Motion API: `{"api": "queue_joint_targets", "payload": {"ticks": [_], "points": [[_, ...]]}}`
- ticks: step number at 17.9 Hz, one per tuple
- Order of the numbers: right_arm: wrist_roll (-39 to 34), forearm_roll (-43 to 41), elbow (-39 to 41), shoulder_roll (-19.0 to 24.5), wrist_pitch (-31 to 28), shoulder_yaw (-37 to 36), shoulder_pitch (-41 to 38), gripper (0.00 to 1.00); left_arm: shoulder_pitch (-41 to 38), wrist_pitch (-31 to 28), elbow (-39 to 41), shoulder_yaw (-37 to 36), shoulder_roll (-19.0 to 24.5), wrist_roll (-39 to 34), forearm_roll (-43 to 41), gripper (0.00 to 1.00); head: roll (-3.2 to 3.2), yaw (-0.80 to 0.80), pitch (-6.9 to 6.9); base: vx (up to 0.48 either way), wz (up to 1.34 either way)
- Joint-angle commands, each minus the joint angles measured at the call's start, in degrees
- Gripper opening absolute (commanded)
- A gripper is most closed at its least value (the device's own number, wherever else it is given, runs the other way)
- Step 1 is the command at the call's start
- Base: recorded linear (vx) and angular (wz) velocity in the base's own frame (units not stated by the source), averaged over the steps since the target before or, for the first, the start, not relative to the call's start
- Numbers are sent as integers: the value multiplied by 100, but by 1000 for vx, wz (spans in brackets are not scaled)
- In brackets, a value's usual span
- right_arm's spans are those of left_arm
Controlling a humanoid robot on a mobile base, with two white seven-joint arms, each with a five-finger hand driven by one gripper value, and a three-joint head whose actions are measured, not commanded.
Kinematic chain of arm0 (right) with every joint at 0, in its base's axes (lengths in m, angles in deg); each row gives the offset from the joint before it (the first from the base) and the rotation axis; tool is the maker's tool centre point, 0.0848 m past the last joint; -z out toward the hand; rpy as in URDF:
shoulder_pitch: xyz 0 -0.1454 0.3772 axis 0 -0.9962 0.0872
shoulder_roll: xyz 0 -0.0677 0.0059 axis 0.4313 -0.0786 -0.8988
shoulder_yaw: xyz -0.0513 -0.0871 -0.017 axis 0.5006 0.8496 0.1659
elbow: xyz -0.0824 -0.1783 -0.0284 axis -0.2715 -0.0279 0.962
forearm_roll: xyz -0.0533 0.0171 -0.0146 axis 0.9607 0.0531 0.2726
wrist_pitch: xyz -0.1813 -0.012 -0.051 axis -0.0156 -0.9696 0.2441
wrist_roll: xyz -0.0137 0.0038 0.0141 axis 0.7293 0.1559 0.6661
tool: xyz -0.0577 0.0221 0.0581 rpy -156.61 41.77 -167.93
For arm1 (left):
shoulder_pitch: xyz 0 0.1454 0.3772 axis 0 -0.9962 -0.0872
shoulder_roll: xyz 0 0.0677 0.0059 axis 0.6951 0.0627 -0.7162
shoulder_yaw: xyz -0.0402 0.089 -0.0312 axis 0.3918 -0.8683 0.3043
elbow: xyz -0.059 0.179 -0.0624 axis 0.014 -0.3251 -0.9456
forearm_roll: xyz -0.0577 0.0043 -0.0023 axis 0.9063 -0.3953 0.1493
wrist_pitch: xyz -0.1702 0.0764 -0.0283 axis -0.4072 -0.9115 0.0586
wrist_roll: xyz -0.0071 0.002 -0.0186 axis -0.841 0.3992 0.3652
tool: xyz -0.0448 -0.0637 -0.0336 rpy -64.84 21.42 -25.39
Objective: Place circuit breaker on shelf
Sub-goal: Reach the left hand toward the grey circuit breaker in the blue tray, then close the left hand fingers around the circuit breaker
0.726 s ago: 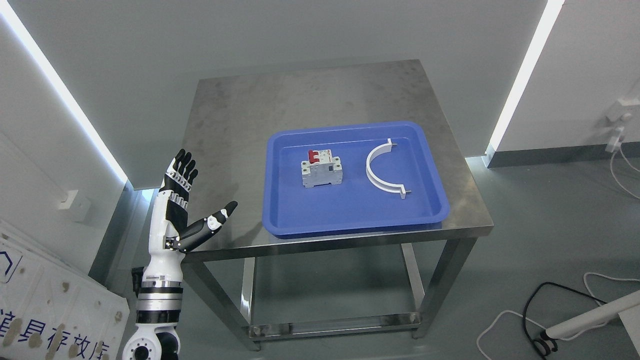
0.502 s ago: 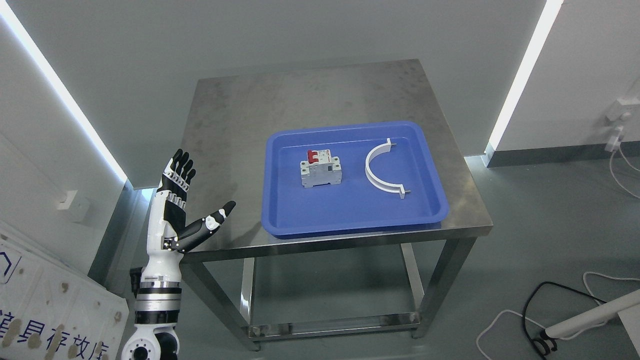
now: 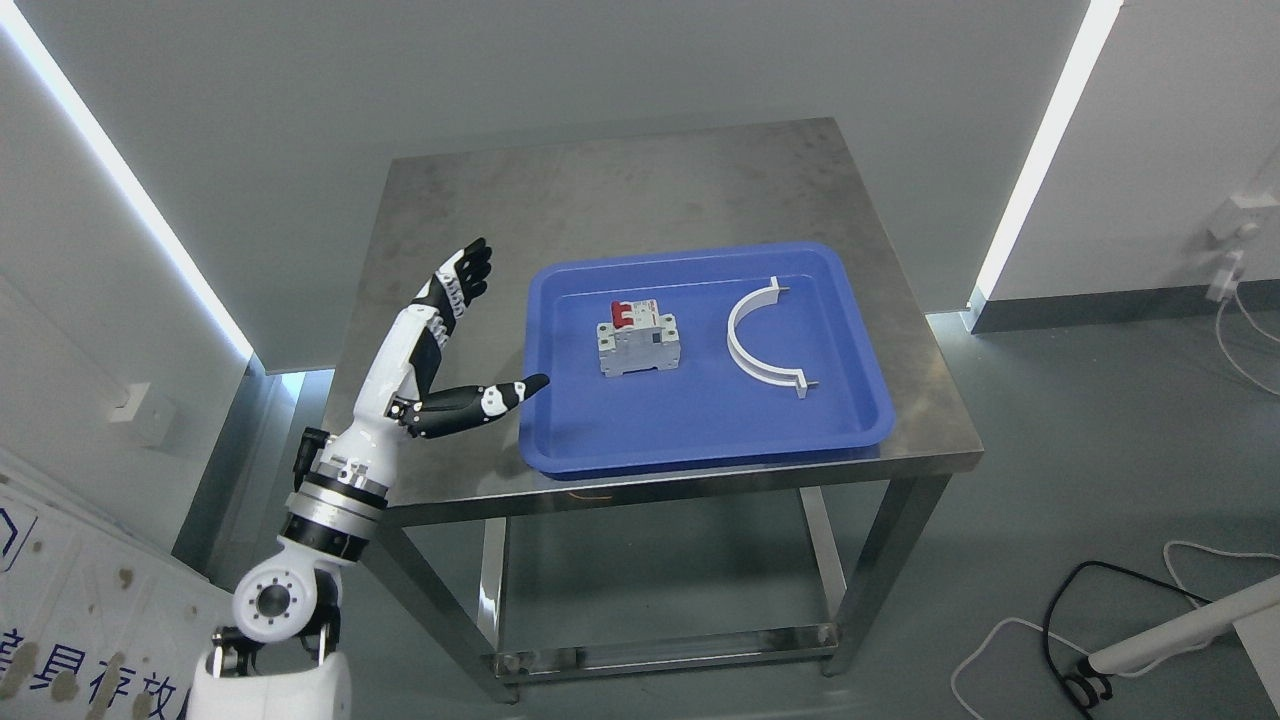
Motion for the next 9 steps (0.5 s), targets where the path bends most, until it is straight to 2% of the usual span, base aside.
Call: {"api": "queue_joint_targets", "payload": {"ticks": [1,4,9], "points": [[3,-5,-2,-100,190,0,-96,100,1524,-1409,-450,-641,689,989,-1495,100,0,0,0,7,-20],[3,4,-2,-100,190,0,-96,100,1850,-1561,-660,-1316,733,1534,-1970,99,0,0,0,11,-34],[3,4,-2,-100,190,0,-96,100,1992,-1703,-862,-1783,672,1702,-2296,96,0,0,0,1,8]]}}
